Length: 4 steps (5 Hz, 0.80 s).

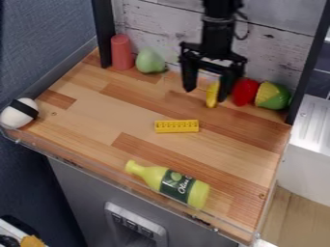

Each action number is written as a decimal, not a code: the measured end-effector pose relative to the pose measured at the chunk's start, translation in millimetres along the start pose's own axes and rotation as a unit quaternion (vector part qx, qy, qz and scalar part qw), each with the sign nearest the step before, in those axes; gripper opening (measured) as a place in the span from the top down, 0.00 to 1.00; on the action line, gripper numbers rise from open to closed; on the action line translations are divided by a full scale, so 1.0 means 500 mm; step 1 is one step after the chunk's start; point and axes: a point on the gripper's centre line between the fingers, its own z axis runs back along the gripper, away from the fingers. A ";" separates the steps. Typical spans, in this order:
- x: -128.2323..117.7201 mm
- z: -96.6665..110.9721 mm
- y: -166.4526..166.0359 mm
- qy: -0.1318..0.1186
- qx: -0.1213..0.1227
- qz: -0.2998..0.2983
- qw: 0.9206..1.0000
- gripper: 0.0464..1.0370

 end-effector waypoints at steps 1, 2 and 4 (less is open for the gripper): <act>0.022 -0.010 -0.027 -0.003 0.002 0.011 1.000 0.04; 0.033 -0.027 -0.044 -0.006 0.003 0.019 1.000 0.04; 0.040 -0.074 -0.045 -0.017 0.006 0.014 1.000 0.11</act>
